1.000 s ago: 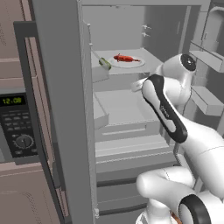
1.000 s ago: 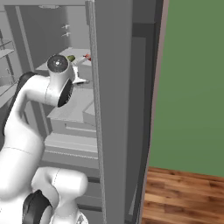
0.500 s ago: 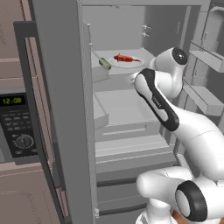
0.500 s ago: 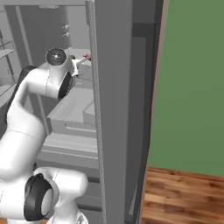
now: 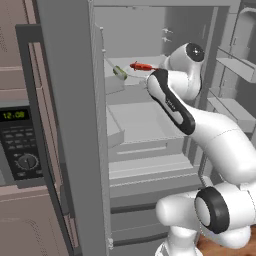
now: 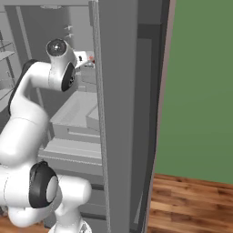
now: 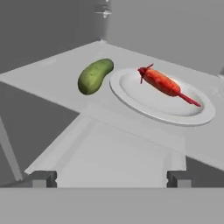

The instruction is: Transport the fish from the fridge to the microwave and turn on the microwave.

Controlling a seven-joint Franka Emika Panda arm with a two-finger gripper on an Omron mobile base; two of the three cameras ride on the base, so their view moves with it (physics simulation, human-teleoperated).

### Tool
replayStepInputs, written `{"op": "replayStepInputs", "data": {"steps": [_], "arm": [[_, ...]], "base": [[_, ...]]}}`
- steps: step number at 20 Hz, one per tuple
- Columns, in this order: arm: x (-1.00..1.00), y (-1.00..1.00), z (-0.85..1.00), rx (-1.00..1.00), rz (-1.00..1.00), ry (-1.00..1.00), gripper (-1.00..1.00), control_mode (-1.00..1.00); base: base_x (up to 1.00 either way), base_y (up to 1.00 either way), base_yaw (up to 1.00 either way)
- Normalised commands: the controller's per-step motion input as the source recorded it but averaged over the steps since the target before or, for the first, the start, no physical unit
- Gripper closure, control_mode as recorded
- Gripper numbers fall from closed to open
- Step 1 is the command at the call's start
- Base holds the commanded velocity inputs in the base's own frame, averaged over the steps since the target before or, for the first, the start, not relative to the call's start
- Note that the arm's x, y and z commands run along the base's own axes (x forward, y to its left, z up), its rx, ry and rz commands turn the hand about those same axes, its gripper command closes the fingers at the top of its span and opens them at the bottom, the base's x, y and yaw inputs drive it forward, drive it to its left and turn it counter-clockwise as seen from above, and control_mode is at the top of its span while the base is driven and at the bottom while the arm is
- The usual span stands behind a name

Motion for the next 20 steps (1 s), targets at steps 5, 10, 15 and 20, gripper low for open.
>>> {"op": "replayStepInputs", "data": {"steps": [5, 10, 15, 20], "arm": [[0.24, 0.00, 0.18, 0.00, 0.01, 0.00, -1.00, -1.00], [0.23, -0.05, 0.07, 0.00, 0.02, 0.00, -1.00, -1.00], [0.21, -0.03, 0.01, 0.01, 0.01, -0.06, -1.00, -1.00], [0.34, -0.01, 0.07, 0.01, 0.04, -0.02, -1.00, -1.00]], "base": [[0.00, 0.00, 0.00], [0.00, 0.00, 0.00], [0.00, 0.00, 0.00], [0.00, 0.00, 0.00]]}}
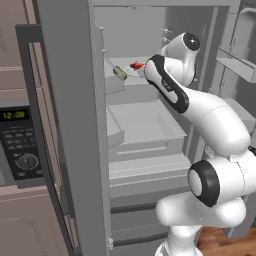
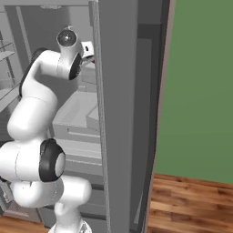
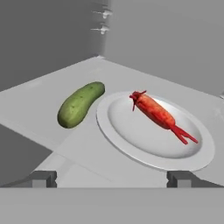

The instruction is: Transport the fish from the fridge to the microwave and turn on the microwave.

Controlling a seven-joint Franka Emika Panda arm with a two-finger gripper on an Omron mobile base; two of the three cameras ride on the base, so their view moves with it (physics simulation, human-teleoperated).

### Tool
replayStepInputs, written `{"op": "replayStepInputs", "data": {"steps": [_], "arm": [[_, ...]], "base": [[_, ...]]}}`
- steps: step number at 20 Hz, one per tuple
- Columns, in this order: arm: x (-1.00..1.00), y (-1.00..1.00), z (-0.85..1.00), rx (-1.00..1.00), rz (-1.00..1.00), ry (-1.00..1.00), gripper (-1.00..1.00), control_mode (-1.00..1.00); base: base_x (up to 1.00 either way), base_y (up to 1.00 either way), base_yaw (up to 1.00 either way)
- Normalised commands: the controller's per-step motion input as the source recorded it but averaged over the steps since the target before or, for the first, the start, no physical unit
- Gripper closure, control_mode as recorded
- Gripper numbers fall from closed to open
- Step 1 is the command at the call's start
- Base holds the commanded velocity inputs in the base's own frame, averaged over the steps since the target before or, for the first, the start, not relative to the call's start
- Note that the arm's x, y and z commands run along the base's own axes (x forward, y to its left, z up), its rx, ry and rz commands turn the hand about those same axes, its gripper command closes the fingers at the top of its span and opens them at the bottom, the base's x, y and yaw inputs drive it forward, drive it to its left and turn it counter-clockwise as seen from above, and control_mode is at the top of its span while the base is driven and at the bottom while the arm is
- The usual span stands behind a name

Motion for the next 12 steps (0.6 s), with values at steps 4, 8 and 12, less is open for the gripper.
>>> {"op": "replayStepInputs", "data": {"steps": [4, 8, 12], "arm": [[0.29, -0.01, 0.02, 0.00, 0.01, 0.00, -1.00, -1.00], [0.28, -0.04, 0.00, 0.00, 0.03, 0.00, -1.00, -1.00], [0.24, -0.02, 0.00, 0.00, 0.04, 0.00, -1.00, -1.00]], "base": [[0.00, 0.00, 0.00], [0.00, 0.00, 0.00], [0.00, 0.00, 0.00]]}}
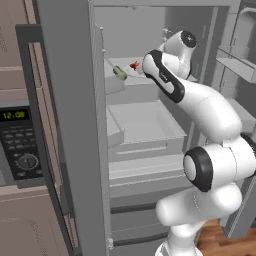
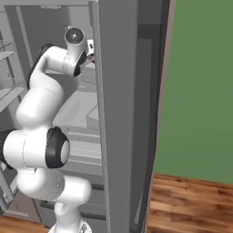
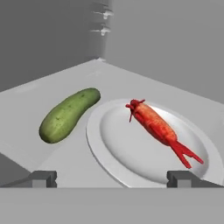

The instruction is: Transport the fish from the fridge to the microwave and turn on the microwave.

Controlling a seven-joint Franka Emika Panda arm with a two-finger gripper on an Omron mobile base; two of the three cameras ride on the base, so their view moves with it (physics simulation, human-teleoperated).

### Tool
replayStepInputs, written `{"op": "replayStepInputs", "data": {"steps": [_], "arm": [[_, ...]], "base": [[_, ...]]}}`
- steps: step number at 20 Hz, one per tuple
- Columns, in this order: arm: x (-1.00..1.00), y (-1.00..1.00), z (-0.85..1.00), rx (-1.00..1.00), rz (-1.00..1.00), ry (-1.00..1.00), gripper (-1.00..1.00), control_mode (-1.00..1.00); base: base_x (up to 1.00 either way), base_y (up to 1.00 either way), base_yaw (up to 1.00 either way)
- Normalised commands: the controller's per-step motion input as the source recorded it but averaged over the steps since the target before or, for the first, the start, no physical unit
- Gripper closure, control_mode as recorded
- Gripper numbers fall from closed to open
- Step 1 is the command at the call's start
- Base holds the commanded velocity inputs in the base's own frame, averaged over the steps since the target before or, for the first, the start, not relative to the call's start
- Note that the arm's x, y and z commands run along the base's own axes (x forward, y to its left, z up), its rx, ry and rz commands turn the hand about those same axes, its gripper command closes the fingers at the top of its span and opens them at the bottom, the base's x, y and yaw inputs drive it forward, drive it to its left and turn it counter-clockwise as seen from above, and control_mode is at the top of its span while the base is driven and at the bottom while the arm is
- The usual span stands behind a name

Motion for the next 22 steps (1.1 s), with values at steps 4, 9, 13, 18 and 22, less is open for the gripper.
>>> {"op": "replayStepInputs", "data": {"steps": [4, 9, 13, 18, 22], "arm": [[0.20, -0.04, 0.00, 0.00, 0.05, 0.00, -1.00, -1.00], [0.15, -0.09, 0.00, 0.00, 0.05, 0.02, -1.00, -1.00], [0.15, -0.07, 0.00, -0.02, 0.03, 0.03, -1.00, -1.00], [0.16, 0.00, 0.00, -0.01, 0.02, 0.02, -1.00, -1.00], [0.16, -0.01, 0.00, 0.00, 0.04, 0.02, -1.00, -1.00]], "base": [[0.00, 0.00, 0.00], [0.00, 0.00, 0.00], [0.00, 0.00, 0.00], [0.00, 0.00, 0.00], [0.00, 0.00, 0.00]]}}
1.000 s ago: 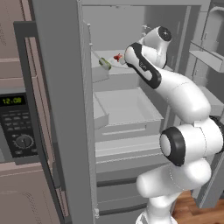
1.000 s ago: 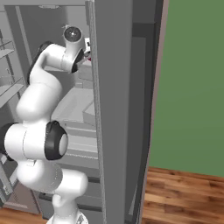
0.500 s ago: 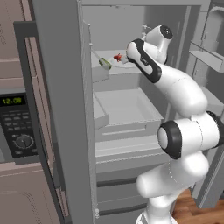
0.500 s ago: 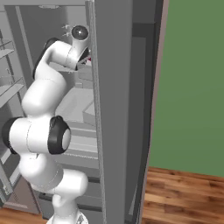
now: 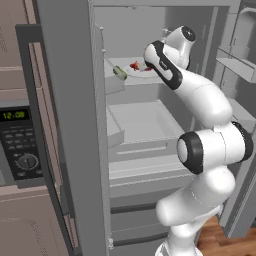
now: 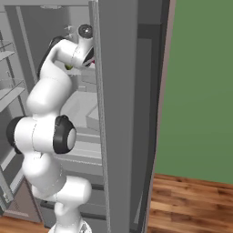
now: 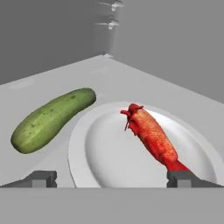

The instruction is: Transport the fish from the fridge to the microwave and turn on the microwave.

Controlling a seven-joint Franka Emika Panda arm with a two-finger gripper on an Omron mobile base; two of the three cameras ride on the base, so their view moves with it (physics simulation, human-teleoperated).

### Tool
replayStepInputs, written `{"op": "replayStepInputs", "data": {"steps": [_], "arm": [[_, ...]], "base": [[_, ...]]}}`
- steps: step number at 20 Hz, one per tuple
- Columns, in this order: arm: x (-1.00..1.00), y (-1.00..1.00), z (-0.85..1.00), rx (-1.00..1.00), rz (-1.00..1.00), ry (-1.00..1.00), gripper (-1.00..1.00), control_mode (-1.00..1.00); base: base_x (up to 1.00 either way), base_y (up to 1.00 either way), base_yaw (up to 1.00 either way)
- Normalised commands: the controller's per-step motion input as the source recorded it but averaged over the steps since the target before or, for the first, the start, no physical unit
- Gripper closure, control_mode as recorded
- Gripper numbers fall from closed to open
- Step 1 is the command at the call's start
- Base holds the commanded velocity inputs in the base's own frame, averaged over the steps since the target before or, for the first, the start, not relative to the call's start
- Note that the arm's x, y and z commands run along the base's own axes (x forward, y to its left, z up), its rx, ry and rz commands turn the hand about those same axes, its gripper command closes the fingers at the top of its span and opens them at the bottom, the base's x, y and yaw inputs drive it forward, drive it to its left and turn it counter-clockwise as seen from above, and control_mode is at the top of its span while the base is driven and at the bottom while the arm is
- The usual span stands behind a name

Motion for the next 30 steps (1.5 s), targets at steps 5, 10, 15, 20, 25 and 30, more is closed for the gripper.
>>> {"op": "replayStepInputs", "data": {"steps": [5, 10, 15, 20, 25, 30], "arm": [[0.15, -0.01, -0.04, 0.00, 0.03, 0.00, -1.00, -1.00], [0.16, 0.00, -0.06, 0.00, 0.02, 0.03, -1.00, -1.00], [0.15, 0.00, -0.03, -0.01, 0.02, 0.07, -1.00, -1.00], [0.18, 0.00, -0.01, -0.01, 0.04, 0.07, -1.00, -1.00], [0.13, -0.02, 0.00, -0.01, 0.05, 0.04, -1.00, -1.00], [0.12, -0.05, 0.00, -0.01, 0.05, 0.01, -1.00, -1.00]], "base": [[0.00, 0.00, 0.00], [0.00, 0.00, 0.00], [0.00, 0.00, 0.00], [0.00, 0.00, 0.00], [0.00, 0.00, 0.00], [0.00, 0.00, 0.00]]}}
